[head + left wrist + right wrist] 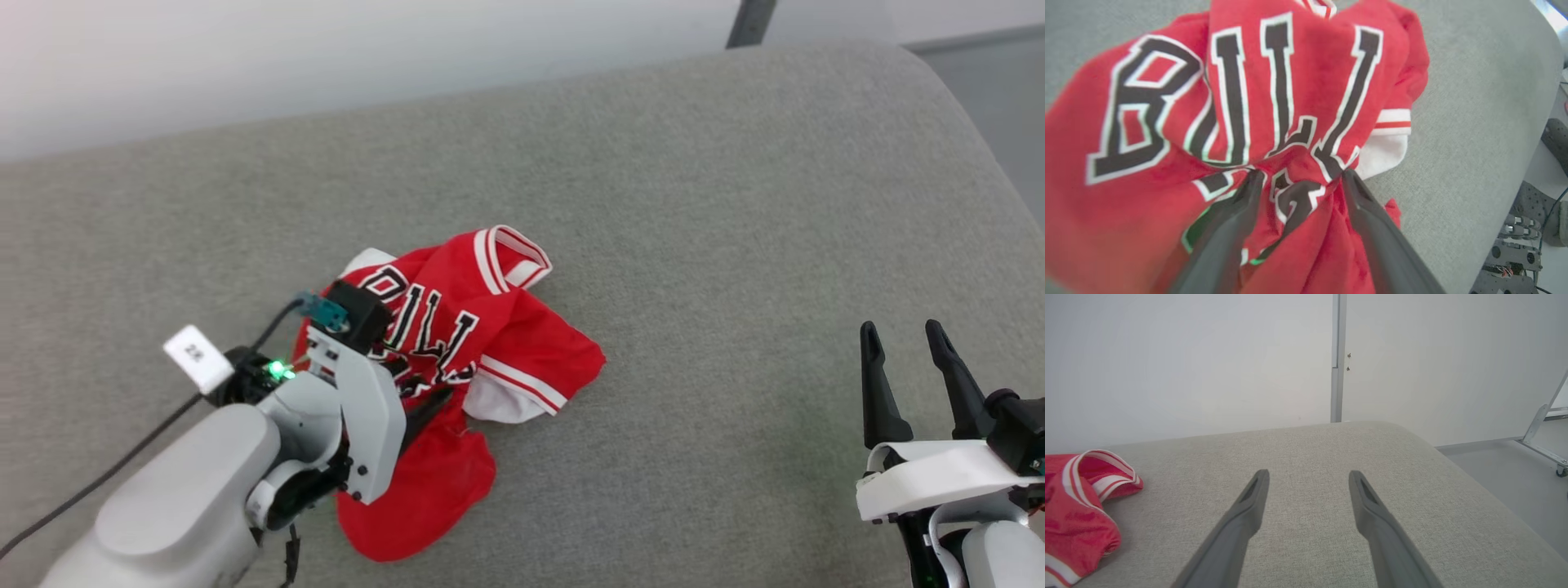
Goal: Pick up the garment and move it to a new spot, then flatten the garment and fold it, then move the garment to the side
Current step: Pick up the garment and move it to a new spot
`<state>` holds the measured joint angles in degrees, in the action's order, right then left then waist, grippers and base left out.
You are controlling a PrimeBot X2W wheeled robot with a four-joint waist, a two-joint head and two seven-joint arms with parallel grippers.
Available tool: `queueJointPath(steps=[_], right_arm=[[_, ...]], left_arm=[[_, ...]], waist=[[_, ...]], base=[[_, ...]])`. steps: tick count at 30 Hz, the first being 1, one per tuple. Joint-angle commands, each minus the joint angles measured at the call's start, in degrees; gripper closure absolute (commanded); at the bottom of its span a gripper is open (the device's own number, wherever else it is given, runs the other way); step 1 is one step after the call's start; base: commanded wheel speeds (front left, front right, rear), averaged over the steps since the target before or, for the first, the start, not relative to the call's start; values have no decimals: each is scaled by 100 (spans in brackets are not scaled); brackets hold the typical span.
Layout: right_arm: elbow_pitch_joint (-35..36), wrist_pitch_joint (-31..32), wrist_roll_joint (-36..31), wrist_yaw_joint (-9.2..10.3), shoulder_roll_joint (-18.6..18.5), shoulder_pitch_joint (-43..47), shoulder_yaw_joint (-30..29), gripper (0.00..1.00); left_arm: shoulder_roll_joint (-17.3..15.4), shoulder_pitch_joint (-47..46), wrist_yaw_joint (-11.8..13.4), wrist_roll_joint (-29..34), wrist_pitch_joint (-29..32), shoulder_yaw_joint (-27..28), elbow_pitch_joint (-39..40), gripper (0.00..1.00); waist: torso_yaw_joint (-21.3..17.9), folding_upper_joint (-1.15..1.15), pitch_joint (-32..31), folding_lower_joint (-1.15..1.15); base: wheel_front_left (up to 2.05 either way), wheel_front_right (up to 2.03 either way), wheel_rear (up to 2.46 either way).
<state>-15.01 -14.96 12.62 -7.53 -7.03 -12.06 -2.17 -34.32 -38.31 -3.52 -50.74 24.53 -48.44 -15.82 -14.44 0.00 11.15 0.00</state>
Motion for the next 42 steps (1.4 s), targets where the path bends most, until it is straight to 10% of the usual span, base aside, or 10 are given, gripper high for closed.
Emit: queueJointPath(steps=[1,28,42], right_arm=[[-5,-27,-19,8,-14,81,21,0],[105,95,152,8,-398,726,79,0],[171,40,105,8,-327,1055,-184,0]], left_arm=[[-24,55,21,-35,-52,47,41,0],[-1274,2414,1001,-292,-3495,1776,1097,0],[-1063,3776,1130,-182,-3972,2905,1320,0]], waist=[[183,0,-196,0],[1585,0,-1362,0],[2057,0,-1511,0]], base=[[0,0,0],[0,0,0],[0,0,0]])
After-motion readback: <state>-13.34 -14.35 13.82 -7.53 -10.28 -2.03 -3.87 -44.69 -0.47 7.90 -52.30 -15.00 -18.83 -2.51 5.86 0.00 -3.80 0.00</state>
